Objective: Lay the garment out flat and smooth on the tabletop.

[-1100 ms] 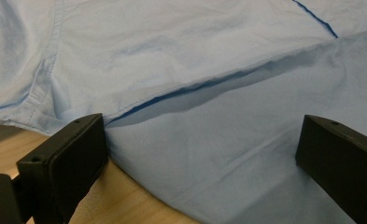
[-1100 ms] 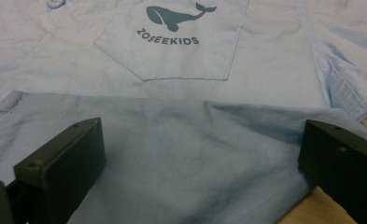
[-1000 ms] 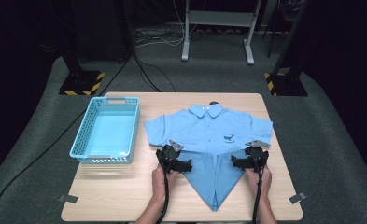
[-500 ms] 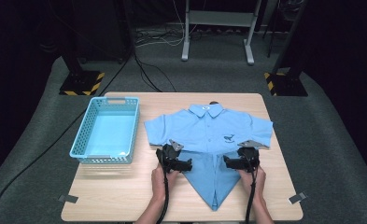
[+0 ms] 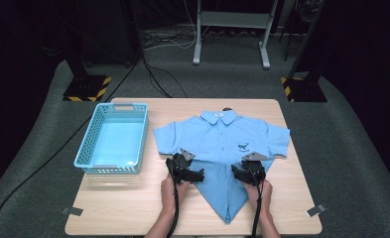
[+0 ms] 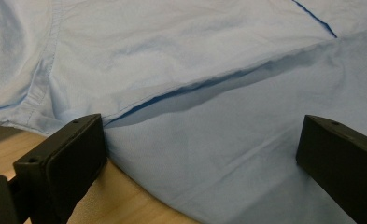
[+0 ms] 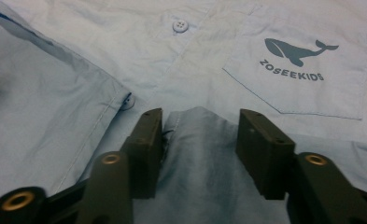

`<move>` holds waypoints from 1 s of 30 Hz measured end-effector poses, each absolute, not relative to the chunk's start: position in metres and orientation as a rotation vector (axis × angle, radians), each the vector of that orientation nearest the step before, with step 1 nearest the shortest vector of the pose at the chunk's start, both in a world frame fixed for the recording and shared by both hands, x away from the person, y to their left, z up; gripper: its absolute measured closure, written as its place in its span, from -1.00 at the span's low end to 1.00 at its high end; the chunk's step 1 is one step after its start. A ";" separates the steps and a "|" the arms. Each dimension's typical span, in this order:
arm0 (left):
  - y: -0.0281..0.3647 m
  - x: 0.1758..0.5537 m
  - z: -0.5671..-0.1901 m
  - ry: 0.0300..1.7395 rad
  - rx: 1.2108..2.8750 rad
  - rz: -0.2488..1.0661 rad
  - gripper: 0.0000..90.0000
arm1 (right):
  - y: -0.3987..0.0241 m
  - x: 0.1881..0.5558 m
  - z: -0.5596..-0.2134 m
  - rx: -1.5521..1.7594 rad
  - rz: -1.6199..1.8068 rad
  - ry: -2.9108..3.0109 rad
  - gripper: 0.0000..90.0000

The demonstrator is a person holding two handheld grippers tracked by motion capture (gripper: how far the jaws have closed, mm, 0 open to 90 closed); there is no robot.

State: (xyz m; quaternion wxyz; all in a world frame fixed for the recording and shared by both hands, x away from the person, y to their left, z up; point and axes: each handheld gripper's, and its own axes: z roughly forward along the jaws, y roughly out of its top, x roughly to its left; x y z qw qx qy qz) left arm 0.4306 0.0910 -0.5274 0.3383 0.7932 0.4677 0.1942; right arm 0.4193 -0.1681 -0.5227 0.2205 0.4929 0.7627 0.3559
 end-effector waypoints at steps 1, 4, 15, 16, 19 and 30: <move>0.091 0.431 -0.527 1.218 2.067 0.506 -0.97 | -0.168 0.419 -0.523 1.361 0.986 2.105 0.28; 0.091 0.430 -0.527 1.214 2.069 0.506 -0.97 | -0.169 0.419 -0.523 1.360 0.995 2.102 0.45; 0.091 0.430 -0.527 1.207 2.073 0.502 -0.97 | -0.169 0.417 -0.523 1.361 0.992 2.087 0.86; 0.091 0.430 -0.527 1.206 2.073 0.502 -0.97 | -0.169 0.417 -0.523 1.362 0.996 2.089 0.87; 0.091 0.430 -0.527 1.207 2.074 0.501 -0.97 | -0.169 0.417 -0.523 1.358 0.993 2.094 0.90; 0.091 0.430 -0.527 1.206 2.075 0.501 -0.97 | -0.177 0.409 -0.513 1.361 1.051 2.071 0.92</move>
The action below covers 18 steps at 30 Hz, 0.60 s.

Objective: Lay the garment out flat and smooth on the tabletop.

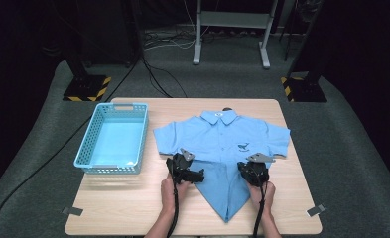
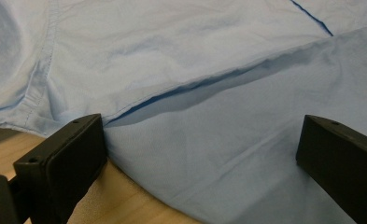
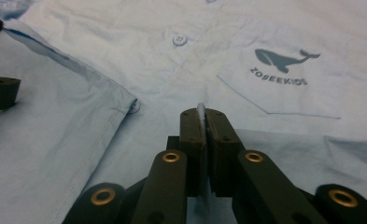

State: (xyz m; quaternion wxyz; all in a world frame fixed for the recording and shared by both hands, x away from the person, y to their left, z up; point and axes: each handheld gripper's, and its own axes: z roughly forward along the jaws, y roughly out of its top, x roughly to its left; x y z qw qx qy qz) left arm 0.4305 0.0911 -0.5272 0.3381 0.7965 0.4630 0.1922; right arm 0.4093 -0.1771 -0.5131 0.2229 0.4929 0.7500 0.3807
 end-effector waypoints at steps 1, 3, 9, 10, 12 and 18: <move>0.091 0.430 -0.527 1.206 2.074 0.501 -0.97 | -0.178 0.408 -0.510 1.351 1.053 2.067 0.92; 0.091 0.430 -0.527 1.206 2.075 0.501 -0.97 | -0.180 0.404 -0.505 1.339 1.056 2.057 0.92; 0.091 0.430 -0.527 1.205 2.075 0.501 -0.97 | -0.188 0.395 -0.495 1.332 1.068 2.031 0.92; 0.091 0.430 -0.527 1.205 2.076 0.500 -0.97 | -0.189 0.393 -0.494 1.339 1.073 2.026 0.92; 0.091 0.431 -0.527 1.205 2.075 0.500 -0.97 | -0.192 0.390 -0.493 1.346 1.079 2.019 0.92; 0.091 0.430 -0.527 1.205 2.075 0.500 -0.97 | -0.200 0.383 -0.490 1.351 1.085 2.012 0.91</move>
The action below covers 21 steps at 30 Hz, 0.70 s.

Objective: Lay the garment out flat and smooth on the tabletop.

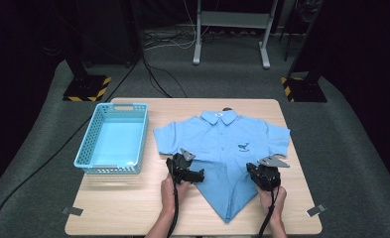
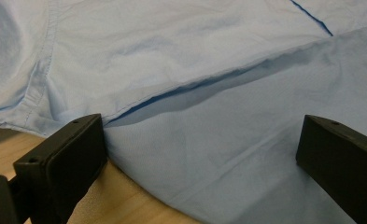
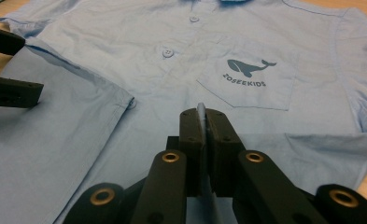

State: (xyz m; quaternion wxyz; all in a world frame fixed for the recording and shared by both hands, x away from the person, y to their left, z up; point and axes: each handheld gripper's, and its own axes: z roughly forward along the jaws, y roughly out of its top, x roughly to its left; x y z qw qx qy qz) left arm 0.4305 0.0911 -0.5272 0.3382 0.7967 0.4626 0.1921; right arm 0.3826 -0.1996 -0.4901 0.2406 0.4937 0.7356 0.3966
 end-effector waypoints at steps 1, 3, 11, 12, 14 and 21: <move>0.091 0.430 -0.527 1.205 2.076 0.500 -0.97 | -0.200 0.381 -0.490 1.353 1.087 2.012 0.91; 0.091 0.430 -0.527 1.202 2.078 0.501 -0.97 | -0.202 0.379 -0.489 1.350 1.086 2.013 0.91; 0.091 0.430 -0.527 1.203 2.077 0.499 -0.97 | -0.209 0.369 -0.485 1.359 1.101 2.007 0.90; 0.091 0.430 -0.527 1.203 2.076 0.499 -0.97 | -0.210 0.368 -0.485 1.359 1.100 2.007 0.90; 0.091 0.430 -0.527 1.202 2.077 0.499 -0.97 | -0.211 0.366 -0.484 1.361 1.102 2.002 0.90; 0.091 0.430 -0.527 1.200 2.077 0.498 -0.97 | -0.218 0.359 -0.483 1.369 1.099 1.994 0.90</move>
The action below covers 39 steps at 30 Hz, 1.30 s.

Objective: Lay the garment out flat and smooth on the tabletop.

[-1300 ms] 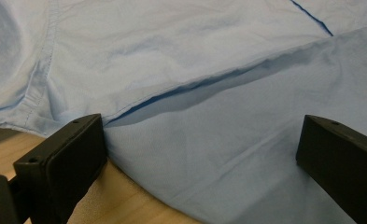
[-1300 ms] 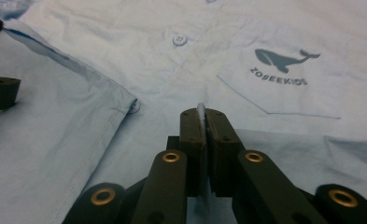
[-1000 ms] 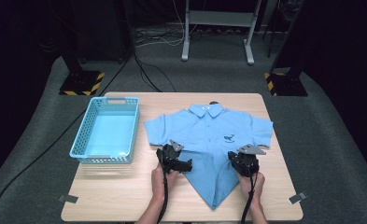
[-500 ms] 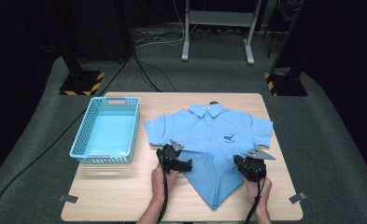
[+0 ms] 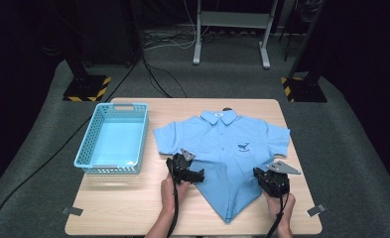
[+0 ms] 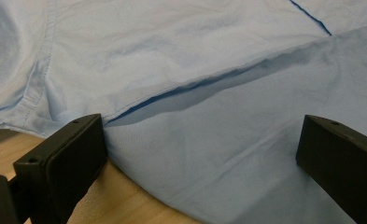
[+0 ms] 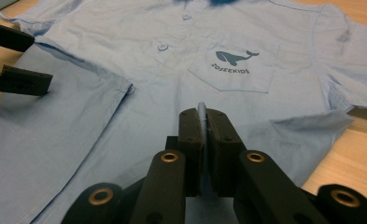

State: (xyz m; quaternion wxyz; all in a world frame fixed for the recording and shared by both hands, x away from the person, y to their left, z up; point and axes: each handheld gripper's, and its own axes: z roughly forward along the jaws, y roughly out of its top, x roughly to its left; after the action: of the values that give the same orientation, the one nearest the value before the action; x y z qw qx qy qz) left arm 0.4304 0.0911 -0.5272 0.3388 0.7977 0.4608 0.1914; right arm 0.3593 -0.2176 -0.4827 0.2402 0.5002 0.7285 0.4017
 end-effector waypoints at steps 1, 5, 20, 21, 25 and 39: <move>0.091 0.430 -0.527 1.200 2.078 0.499 -0.97 | -0.218 0.358 -0.483 1.370 1.101 1.993 0.90; 0.091 0.430 -0.527 1.200 2.078 0.500 -0.97 | -0.221 0.354 -0.483 1.374 1.095 1.991 0.89; 0.091 0.430 -0.527 1.199 2.078 0.500 -0.97 | -0.229 0.342 -0.479 1.386 1.100 1.963 0.87; 0.091 0.430 -0.527 1.198 2.079 0.500 -0.97 | -0.230 0.341 -0.479 1.385 1.102 1.960 0.87; 0.091 0.431 -0.527 1.198 2.080 0.498 -0.97 | -0.233 0.336 -0.479 1.387 1.100 1.953 0.87; 0.091 0.431 -0.527 1.197 2.080 0.498 -0.97 | -0.242 0.323 -0.481 1.392 1.073 1.946 0.86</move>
State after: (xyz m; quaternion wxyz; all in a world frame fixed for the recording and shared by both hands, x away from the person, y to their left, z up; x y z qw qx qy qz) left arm 0.4306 0.0911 -0.5271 0.3384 0.7985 0.4597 0.1912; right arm 0.3225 -0.2424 -0.4814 0.2568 0.5131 0.7173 0.3953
